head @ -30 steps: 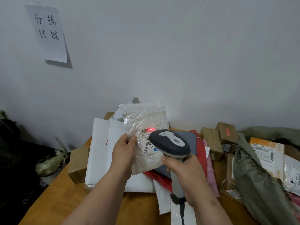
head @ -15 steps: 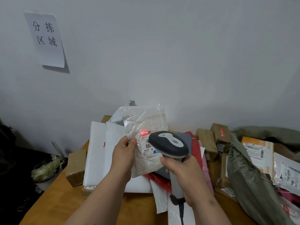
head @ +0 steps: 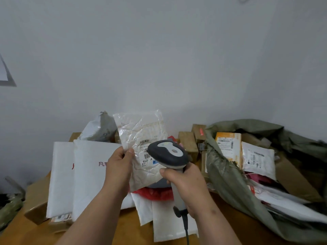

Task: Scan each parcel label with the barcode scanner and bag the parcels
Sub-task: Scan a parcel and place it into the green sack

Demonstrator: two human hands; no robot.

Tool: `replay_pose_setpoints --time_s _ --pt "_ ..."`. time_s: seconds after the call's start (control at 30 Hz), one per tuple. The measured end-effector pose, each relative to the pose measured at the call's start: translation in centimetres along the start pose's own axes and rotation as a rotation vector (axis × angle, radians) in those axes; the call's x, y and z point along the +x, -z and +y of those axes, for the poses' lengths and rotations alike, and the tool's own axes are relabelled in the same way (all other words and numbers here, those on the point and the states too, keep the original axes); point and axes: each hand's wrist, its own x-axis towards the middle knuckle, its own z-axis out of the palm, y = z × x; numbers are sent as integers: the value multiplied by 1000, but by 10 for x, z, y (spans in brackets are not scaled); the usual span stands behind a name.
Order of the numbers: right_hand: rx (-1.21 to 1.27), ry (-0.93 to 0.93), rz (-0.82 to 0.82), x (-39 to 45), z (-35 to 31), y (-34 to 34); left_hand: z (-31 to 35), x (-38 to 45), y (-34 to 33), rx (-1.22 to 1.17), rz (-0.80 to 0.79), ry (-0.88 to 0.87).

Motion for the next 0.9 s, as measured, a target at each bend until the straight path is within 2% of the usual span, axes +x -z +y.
replay_pose_setpoints --time_s 0.17,0.33,0.63,0.8,0.9 --pt "33 -38 149 -5 7 50 9 -15 -55 133 -57 -165" --pt "99 -46 259 -12 13 111 12 -31 -121 229 -198 -299" --pt "202 0 650 -17 26 286 22 -87 -293 476 -485 -627" --pt "197 -20 741 -17 41 371 36 -117 -371 643 -500 -997" --pt "204 -11 747 -13 49 404 43 -129 -403 653 -471 -1081"
